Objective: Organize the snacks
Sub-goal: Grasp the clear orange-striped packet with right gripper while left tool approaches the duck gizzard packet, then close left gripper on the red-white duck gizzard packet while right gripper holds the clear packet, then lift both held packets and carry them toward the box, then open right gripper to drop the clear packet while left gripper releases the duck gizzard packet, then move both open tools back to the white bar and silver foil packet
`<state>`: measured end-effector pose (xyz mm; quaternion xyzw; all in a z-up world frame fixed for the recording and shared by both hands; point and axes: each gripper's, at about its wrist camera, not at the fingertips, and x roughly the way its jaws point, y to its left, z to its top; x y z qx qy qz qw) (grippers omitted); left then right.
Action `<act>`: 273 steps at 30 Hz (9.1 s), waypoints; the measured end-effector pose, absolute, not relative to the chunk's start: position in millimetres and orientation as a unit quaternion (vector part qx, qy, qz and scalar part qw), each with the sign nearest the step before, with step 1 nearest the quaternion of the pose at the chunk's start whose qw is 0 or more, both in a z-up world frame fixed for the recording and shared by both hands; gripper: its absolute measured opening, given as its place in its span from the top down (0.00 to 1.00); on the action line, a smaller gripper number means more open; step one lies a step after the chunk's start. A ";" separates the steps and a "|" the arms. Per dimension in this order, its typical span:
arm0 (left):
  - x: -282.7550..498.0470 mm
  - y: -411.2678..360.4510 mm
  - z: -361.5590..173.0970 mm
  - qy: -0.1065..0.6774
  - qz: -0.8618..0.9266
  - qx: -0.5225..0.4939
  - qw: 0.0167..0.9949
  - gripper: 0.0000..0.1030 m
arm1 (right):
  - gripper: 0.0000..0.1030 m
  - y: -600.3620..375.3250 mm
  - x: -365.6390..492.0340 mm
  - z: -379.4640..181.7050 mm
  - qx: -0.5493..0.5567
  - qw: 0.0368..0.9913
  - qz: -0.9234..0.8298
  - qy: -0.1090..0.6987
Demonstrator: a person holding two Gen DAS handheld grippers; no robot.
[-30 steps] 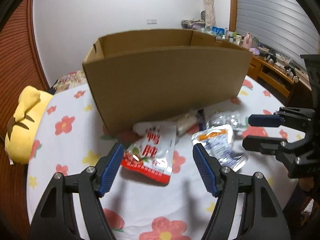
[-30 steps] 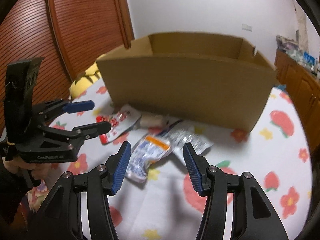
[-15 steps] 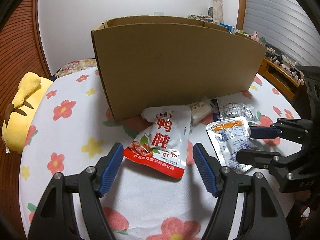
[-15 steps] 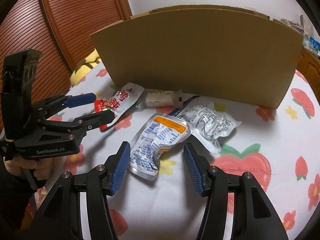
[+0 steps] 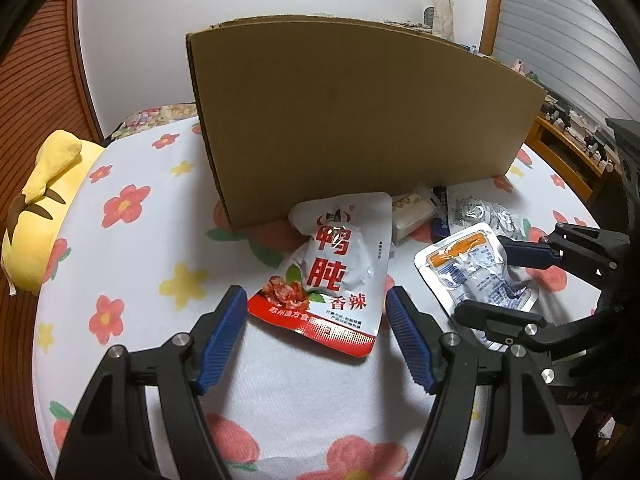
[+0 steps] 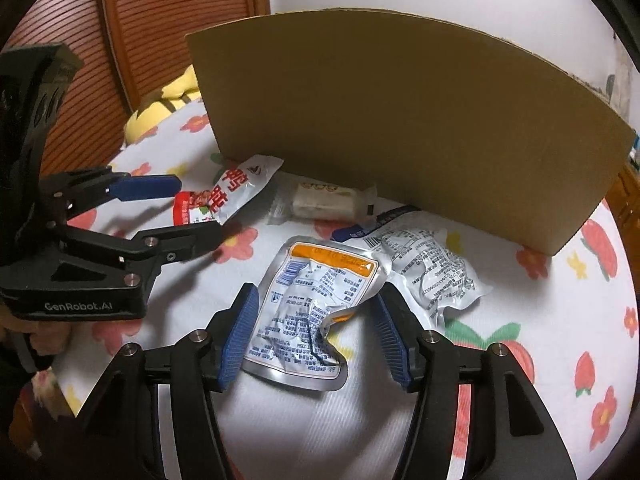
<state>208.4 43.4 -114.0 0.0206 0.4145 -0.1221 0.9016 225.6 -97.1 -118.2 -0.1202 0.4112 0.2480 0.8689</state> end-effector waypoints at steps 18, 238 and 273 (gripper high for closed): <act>211.0 40.0 -117.6 0.425 -0.119 0.033 0.897 0.30 | 0.75 -109.1 205.6 -114.8 -0.116 0.865 0.274 0.404; 204.7 -2.3 -8.5 0.294 -0.149 0.032 0.943 0.34 | 0.55 -172.7 243.2 6.6 -0.076 0.930 0.217 0.285; 215.3 11.6 -118.0 0.427 -0.111 0.046 0.896 0.32 | 0.38 -143.5 248.2 -81.1 -0.081 0.891 0.232 0.381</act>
